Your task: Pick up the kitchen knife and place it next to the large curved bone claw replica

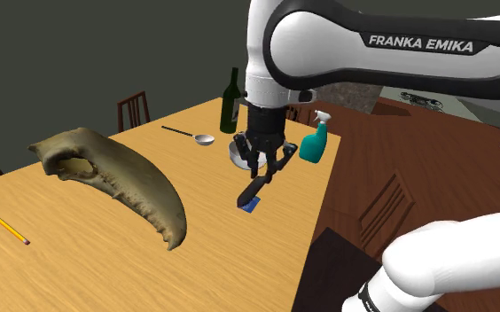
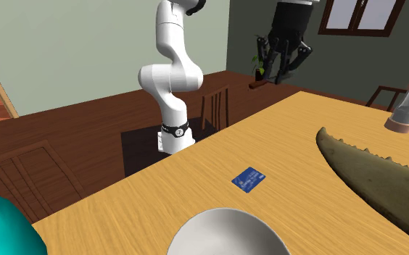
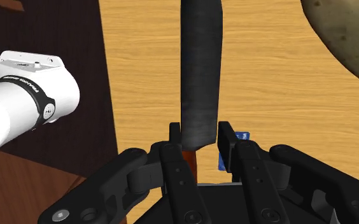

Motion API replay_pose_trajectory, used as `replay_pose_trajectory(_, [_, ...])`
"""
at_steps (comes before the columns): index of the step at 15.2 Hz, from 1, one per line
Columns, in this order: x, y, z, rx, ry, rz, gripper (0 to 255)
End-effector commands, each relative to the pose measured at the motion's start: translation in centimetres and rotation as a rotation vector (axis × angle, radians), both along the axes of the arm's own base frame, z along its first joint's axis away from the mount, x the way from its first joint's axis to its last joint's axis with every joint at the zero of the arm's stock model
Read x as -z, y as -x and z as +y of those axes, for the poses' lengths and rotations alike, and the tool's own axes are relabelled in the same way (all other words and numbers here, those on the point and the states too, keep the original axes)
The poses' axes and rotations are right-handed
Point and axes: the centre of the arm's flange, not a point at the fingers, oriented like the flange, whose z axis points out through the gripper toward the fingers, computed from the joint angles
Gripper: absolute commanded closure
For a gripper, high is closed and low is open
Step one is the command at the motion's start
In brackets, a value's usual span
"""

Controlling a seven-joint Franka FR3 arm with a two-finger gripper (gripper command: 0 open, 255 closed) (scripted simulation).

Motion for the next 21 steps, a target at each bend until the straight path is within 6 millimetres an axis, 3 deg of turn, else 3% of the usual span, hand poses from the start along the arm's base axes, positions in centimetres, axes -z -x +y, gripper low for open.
replay_pose_trajectory(1, [-0.2, -0.4, 2.7, 0.001, -0.001, 0.000, 255])
replay_pose_trajectory(10, [-0.2, -1.6, 14.1, 0.001, -0.001, 0.000, 255])
replay_pose_trajectory(21, [5.6, -1.6, 14.1, 0.001, -0.001, 0.000, 255])
